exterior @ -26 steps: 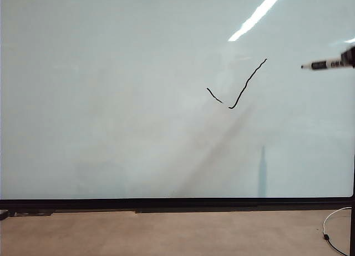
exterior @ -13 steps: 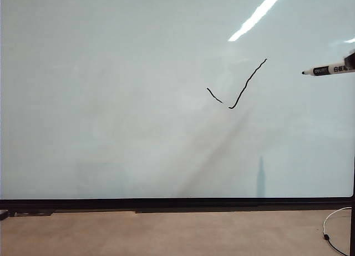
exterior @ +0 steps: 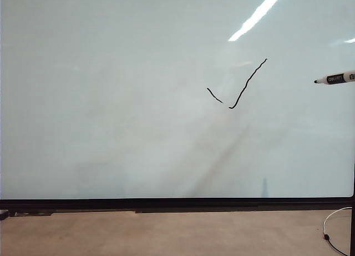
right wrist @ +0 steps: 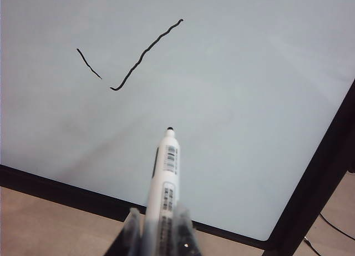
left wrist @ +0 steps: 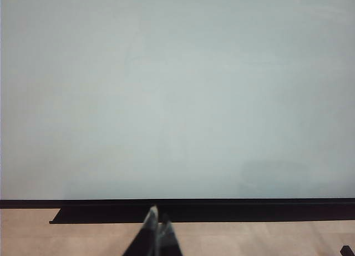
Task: Pick up the pen on the shelf to the right of the whiteboard and draw a check mark.
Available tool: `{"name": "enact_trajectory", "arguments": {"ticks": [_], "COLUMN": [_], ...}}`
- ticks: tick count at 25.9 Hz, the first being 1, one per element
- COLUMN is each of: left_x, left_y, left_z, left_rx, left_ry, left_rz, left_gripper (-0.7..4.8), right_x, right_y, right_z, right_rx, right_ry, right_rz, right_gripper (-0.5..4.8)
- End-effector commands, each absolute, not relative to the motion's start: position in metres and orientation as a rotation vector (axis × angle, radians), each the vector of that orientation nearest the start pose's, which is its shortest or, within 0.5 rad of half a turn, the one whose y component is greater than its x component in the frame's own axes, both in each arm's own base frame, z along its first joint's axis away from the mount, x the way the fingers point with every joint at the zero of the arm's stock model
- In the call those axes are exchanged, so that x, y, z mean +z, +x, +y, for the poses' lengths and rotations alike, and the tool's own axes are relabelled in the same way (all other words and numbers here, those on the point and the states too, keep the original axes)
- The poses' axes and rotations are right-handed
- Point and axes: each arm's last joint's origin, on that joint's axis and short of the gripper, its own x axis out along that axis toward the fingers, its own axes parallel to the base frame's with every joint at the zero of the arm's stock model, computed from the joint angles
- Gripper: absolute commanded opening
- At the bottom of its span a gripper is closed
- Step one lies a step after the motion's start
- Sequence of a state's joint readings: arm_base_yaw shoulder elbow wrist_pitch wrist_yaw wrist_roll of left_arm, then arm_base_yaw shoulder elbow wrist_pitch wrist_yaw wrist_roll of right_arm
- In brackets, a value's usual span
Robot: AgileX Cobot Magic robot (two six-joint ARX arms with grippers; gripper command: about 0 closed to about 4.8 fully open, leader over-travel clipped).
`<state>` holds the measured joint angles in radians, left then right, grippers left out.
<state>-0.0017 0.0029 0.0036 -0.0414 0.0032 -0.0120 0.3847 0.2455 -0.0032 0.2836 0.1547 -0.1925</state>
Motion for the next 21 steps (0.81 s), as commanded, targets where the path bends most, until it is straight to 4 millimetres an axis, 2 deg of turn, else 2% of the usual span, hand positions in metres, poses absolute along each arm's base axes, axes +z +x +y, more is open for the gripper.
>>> {"name": "enact_trajectory", "arguments": {"ticks": [1, 10, 21], "left_x": [0.163, 0.163, 0.163], "left_y": [0.097, 0.097, 0.097], "left_z": [0.0, 0.0, 0.0], "left_rx": [-0.006, -0.006, -0.006], "left_ry": [-0.008, -0.008, -0.008], "left_rz": [0.025, 0.025, 0.026], "left_gripper": [-0.05, -0.04, -0.04], "right_x": [0.169, 0.167, 0.166], "right_y": [0.103, 0.092, 0.095], "right_z": [0.037, 0.031, 0.024], "right_rx": [0.223, 0.197, 0.118], "right_ry": [-0.177, -0.173, -0.173], "right_rz": [-0.052, -0.049, -0.035], "right_gripper": [-0.05, -0.05, -0.05]}}
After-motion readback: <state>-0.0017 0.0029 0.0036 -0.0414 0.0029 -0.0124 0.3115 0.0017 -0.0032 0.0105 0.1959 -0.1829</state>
